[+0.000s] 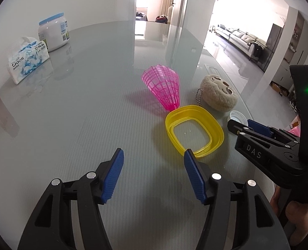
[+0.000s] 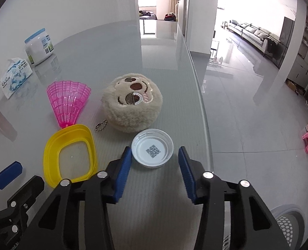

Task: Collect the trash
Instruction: 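Grasp the yellow lid with the left tool while the right tool grasps the white bottle cap, then carry the lid and cap over the grey basket and open both tools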

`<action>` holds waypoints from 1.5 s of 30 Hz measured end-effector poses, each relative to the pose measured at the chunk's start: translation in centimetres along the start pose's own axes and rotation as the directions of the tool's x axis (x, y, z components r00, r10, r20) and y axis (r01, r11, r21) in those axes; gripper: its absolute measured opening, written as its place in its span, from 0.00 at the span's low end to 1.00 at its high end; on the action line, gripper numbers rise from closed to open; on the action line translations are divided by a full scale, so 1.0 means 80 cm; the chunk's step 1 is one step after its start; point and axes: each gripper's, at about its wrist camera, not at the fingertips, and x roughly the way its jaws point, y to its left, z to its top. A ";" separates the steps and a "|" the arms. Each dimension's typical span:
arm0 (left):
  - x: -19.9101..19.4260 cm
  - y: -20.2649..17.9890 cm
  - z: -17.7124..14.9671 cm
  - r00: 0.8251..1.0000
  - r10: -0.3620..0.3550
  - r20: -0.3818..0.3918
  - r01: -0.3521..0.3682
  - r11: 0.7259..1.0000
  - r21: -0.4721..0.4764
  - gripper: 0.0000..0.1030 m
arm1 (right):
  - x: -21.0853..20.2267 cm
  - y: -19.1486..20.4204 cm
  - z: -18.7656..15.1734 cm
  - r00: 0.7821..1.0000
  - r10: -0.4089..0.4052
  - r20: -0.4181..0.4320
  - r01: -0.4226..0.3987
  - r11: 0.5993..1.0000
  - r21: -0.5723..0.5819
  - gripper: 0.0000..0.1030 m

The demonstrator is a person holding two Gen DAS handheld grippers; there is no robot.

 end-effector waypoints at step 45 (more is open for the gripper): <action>0.036 -0.057 0.028 1.000 0.023 -0.016 -0.022 0.998 0.057 0.70 | -0.093 -0.122 -0.090 0.989 0.123 0.086 -0.141 0.955 0.260 0.37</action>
